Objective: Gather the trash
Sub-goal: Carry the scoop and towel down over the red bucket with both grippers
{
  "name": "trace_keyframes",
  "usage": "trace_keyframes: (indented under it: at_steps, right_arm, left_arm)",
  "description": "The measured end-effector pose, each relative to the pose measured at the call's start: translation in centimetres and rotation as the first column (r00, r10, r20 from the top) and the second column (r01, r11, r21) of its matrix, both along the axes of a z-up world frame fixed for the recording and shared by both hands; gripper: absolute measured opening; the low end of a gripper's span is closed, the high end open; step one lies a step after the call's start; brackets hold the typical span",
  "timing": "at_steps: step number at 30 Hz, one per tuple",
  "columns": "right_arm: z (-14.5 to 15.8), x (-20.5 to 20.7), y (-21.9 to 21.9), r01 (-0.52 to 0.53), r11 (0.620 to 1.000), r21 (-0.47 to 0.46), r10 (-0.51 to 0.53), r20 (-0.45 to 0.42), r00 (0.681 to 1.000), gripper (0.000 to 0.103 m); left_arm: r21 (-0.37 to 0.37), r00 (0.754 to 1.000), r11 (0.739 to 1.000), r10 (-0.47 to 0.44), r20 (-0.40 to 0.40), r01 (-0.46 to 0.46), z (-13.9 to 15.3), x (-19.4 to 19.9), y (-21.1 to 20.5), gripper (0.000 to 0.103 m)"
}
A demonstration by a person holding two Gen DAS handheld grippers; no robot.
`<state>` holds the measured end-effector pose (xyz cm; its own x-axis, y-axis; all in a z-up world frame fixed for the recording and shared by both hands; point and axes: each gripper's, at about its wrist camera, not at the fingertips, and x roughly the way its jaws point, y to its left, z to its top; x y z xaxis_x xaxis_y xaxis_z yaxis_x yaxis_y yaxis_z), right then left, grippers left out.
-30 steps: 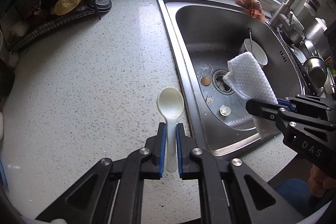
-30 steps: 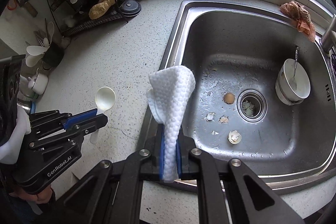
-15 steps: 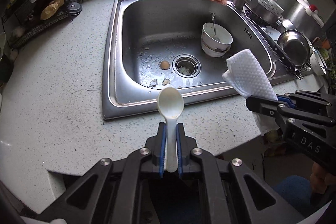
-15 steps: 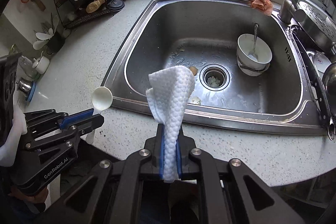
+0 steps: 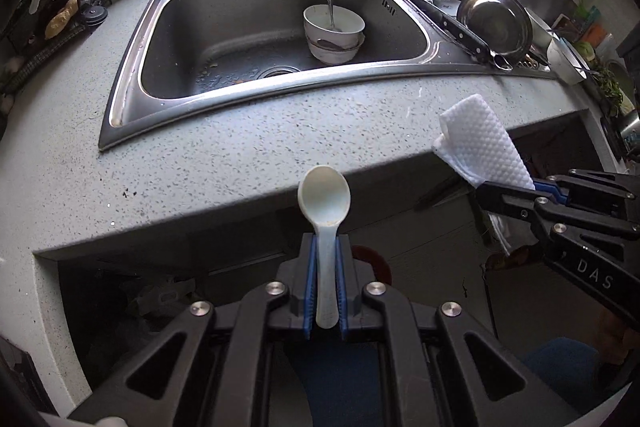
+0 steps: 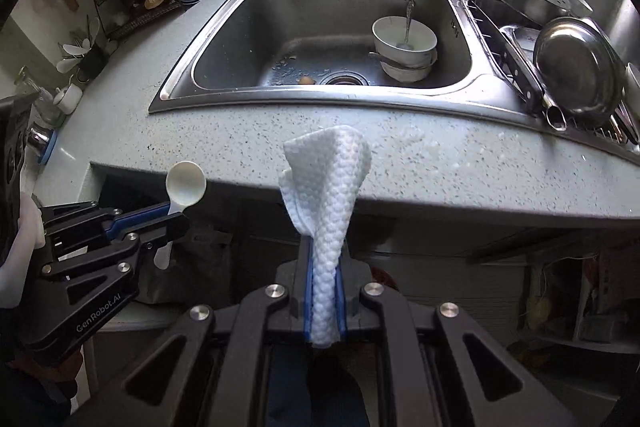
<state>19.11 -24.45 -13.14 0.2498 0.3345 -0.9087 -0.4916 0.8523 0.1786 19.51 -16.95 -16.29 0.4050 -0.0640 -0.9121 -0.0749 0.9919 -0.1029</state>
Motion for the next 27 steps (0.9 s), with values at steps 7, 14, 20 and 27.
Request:
trace_keyframes:
  at_steps: [7,14,20,27]
  right_arm:
    - [-2.8,-2.3,-4.0,0.109,0.994,0.014,-0.108,-0.061,0.992,0.008]
    - [-7.1,-4.6,-6.5,0.165,0.986,0.007,-0.163,-0.103,0.981,0.008]
    - [-13.3,-5.6,-9.2,0.223,0.975,0.011,-0.22,-0.128,0.967,0.008]
    - [-25.0,-5.8,-12.0,0.322,0.947,-0.014,-0.316,-0.234,0.919,0.008]
  left_arm:
    - [-0.017,0.994,0.995,-0.096,-0.05,0.095,-3.0,-0.2,-3.7,0.008]
    - [-0.071,0.983,0.984,-0.167,-0.071,0.162,-8.2,-0.3,-6.4,0.008]
    - [-0.049,0.97,0.975,-0.22,-0.101,0.216,-15.8,0.2,-8.8,0.008]
    - [-0.082,0.946,0.96,-0.276,-0.169,0.266,-27.1,0.7,-10.9,0.008]
